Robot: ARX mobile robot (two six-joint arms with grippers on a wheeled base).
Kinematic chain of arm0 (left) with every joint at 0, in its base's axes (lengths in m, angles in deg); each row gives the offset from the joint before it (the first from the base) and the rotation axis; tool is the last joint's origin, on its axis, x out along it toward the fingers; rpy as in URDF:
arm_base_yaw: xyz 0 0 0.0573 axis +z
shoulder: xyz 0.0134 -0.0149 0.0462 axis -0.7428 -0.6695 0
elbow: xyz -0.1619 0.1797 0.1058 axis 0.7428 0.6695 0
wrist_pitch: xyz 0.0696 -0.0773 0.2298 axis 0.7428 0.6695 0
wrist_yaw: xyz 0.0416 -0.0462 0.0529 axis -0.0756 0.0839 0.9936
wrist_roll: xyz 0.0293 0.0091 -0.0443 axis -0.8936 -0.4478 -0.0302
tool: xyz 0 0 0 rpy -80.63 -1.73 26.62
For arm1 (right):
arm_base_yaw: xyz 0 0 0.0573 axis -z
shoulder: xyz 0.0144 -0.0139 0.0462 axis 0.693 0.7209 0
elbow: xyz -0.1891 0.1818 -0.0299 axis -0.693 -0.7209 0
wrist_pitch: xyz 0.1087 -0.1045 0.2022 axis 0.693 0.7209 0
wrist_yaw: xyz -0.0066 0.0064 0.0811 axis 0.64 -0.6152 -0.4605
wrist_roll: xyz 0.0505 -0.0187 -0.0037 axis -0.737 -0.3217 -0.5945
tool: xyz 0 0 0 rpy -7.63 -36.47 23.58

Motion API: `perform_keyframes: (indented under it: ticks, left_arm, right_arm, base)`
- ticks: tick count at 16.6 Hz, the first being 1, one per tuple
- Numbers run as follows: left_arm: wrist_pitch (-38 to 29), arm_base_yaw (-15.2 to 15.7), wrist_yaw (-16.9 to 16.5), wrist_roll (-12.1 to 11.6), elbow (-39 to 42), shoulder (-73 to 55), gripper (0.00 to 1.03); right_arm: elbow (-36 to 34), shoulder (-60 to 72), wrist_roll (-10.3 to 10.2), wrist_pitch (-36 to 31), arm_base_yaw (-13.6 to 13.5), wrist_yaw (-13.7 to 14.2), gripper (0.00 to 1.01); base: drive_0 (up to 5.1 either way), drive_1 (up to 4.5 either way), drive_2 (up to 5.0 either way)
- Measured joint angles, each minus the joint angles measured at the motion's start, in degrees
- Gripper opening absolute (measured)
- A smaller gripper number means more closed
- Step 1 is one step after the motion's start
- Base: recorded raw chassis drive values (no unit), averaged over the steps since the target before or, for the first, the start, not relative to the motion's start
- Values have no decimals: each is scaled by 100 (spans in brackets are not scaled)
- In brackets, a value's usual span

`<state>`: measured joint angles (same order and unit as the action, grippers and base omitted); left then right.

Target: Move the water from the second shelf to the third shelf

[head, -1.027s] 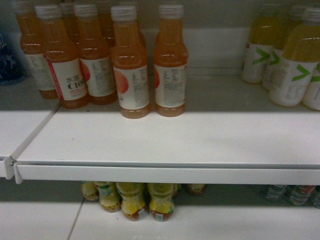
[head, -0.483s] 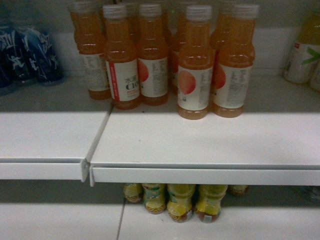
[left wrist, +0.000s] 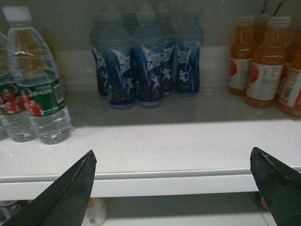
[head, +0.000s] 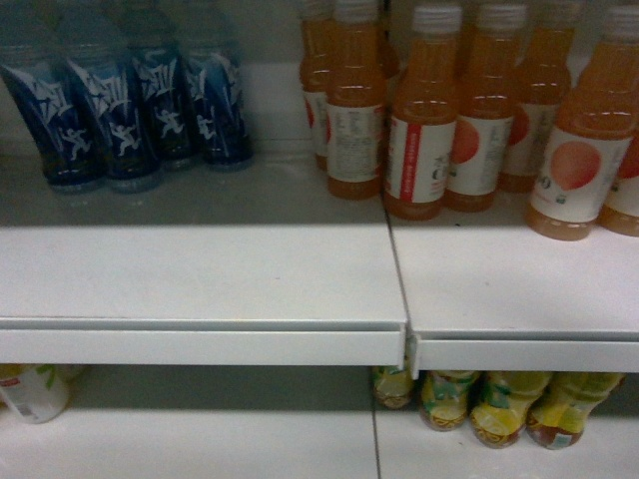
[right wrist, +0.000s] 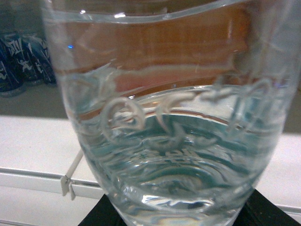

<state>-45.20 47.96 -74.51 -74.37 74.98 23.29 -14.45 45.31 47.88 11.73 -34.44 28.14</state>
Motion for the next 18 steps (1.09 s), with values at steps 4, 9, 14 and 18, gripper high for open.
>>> perform_keyframes:
  ticks: [4, 9, 14, 18]
  left_arm:
    - [11, 0, 2, 0, 0, 0, 98]
    - [2, 0, 0, 0, 0, 0, 98]
    - [9, 0, 4, 0, 0, 0, 98]
    - [-7, 0, 4, 0, 0, 0, 98]
  right_arm:
    - [-2, 2, 0, -11, 0, 0, 39]
    - [-2, 4, 0, 2, 0, 2, 39]
    - [-2, 0, 0, -9, 0, 0, 39]
    - [-2, 4, 0, 20, 0, 4, 39]
  base:
    - [-506, 240, 240]
    - [-505, 241, 241]
    - [-505, 241, 241]
    - [-497, 248, 248]
